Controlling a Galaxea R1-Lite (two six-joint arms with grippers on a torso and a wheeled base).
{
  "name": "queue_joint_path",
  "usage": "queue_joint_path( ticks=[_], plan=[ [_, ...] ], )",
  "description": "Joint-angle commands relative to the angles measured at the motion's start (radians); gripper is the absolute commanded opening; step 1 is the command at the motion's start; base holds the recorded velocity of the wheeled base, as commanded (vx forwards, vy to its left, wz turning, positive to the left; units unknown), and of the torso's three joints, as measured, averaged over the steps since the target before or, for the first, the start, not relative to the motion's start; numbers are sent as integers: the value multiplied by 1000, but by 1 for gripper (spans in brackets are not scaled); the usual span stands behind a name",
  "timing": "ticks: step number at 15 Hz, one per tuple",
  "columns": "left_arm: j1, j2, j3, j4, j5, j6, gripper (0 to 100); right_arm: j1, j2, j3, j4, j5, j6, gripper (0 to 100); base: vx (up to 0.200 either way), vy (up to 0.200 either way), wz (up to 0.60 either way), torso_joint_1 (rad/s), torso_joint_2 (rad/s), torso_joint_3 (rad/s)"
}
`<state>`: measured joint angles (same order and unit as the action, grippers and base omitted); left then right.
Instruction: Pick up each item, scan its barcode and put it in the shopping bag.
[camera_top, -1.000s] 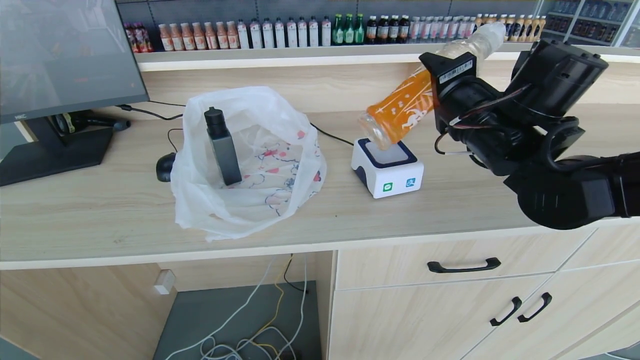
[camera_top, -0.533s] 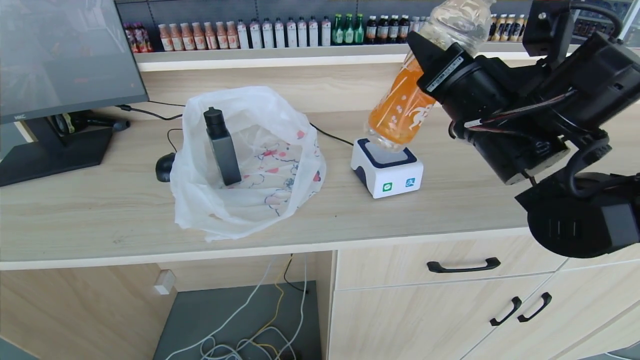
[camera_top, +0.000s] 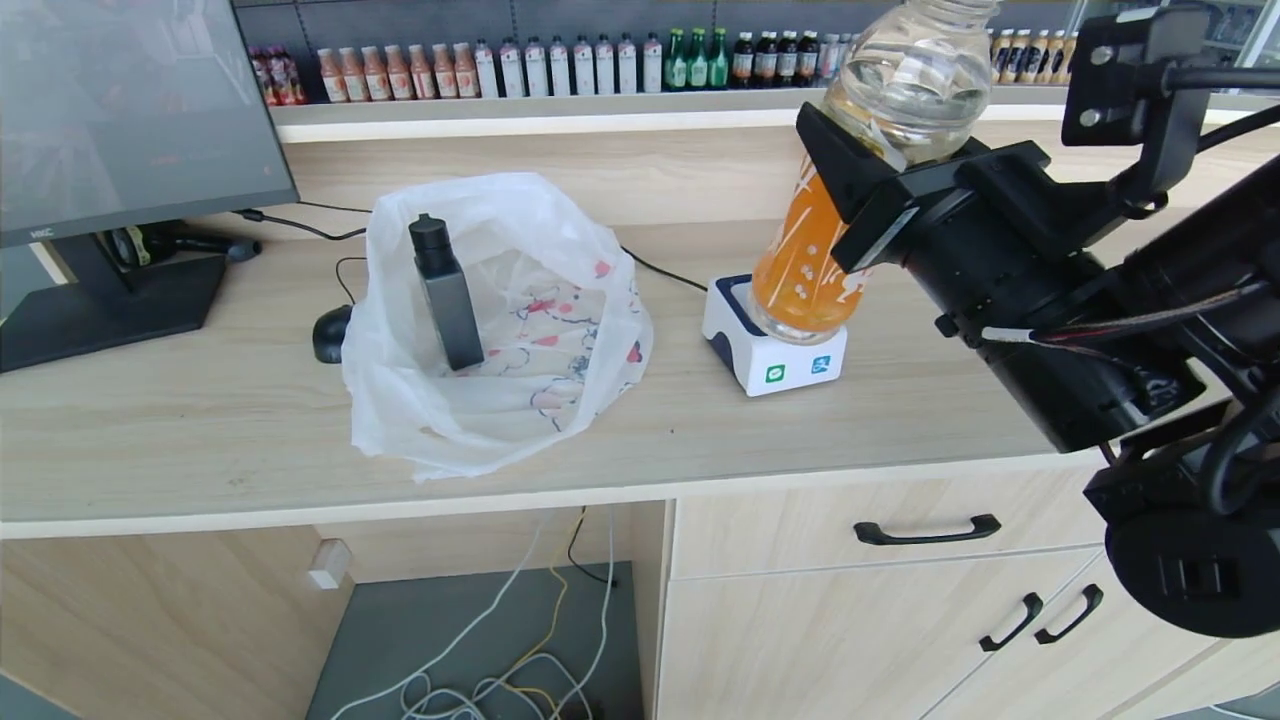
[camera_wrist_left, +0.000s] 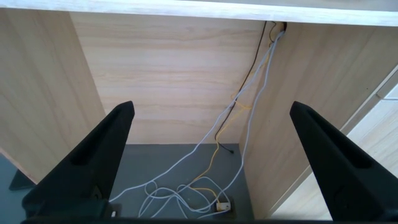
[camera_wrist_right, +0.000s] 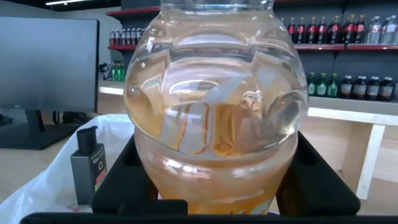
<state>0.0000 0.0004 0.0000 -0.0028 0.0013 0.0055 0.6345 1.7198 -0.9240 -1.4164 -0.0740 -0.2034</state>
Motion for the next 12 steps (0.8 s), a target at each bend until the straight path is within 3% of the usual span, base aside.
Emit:
queue_joint_path(
  ticks=[1, 7, 12],
  plan=[
    [0, 0, 0, 0, 0, -1, 100, -1, -11, 5, -1, 0, -13, 0, 0, 0, 0, 0, 0, 0],
    [0, 0, 0, 0, 0, -1, 100, -44, 40, 7, -50, 3, 18, 0, 0, 0, 0, 0, 0, 0],
    [0, 0, 0, 0, 0, -2, 100, -55, 69, -22, -79, 3, 29, 0, 0, 200, 0, 1, 0, 4]
  ],
)
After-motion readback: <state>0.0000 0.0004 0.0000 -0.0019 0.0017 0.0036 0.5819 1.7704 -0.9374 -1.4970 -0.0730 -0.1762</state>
